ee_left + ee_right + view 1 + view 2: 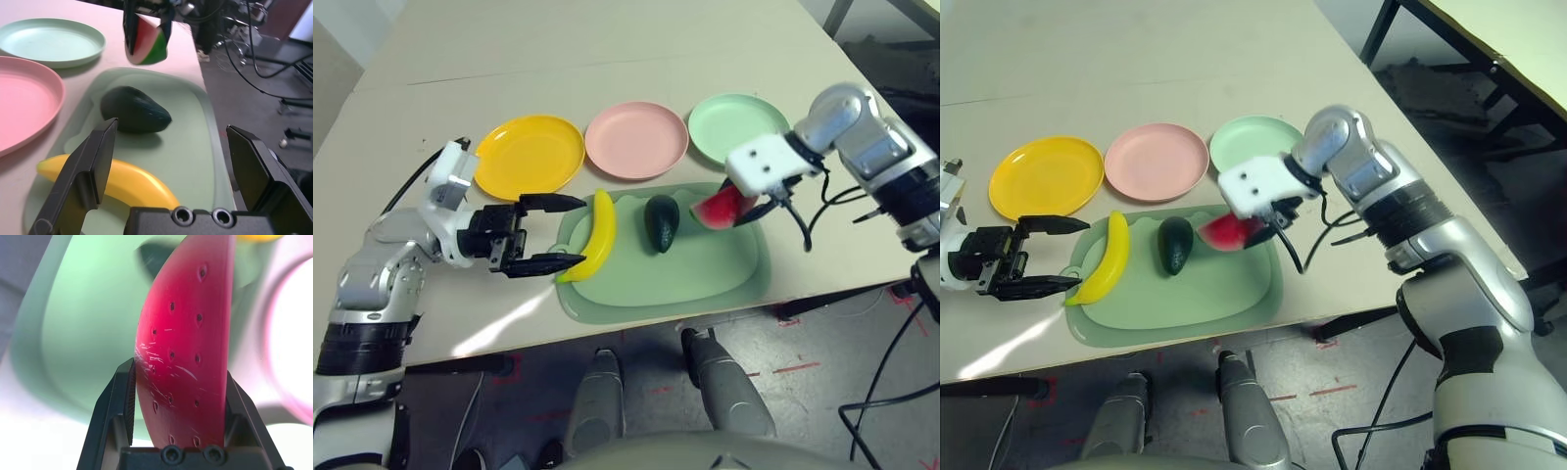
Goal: Place the fruits into color-matched plates.
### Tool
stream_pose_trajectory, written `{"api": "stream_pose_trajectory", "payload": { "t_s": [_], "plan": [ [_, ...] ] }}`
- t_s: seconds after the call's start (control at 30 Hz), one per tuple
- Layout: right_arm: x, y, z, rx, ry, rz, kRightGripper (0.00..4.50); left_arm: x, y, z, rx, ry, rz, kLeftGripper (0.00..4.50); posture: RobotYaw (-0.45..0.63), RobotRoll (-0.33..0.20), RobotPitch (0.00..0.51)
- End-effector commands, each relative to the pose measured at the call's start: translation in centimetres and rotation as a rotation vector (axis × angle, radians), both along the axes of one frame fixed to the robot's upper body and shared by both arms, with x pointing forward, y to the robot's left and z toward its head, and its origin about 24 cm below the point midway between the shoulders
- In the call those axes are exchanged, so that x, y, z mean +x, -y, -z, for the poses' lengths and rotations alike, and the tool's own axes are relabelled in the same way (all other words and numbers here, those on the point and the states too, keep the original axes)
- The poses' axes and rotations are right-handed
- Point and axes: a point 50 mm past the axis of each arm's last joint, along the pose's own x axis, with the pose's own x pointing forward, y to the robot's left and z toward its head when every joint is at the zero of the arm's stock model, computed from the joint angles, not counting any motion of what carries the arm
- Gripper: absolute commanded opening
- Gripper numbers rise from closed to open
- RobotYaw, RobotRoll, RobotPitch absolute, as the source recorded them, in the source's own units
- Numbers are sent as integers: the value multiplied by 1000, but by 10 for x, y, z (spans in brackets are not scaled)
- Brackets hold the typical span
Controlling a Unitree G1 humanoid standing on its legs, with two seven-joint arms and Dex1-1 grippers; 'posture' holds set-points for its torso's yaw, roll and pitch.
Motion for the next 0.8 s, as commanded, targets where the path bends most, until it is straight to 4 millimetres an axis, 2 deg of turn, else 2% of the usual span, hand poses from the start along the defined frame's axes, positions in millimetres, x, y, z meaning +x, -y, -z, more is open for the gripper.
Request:
{"api": "stream_pose_trajectory", "payload": {
  "t_s": [0.03, 0.2, 0.37, 0.57, 0.8],
  "plan": [
    [13, -8, -27, 113, 58, 62, 2110, 4, 2, -6, -114, 9, -96, 4500, -80, 0, 226],
    [33, -29, -31, 240, 147, 129, 2110, 12, 4, -7, -66, 43, -250, 4500, -69, 0, 230],
    [48, -57, -5, 320, 184, 208, 2110, 25, 7, -10, 69, 89, -430, 4500, -45, 0, 236],
    [53, -84, 26, 330, 164, 295, 2110, 29, 2, 0, 132, 78, -500, 4500, -35, 0, 247],
    [59, -87, 51, 259, 213, 398, 2110, 23, 1, 3, 146, 75, -497, 4500, -5, 0, 257]
  ]
}}
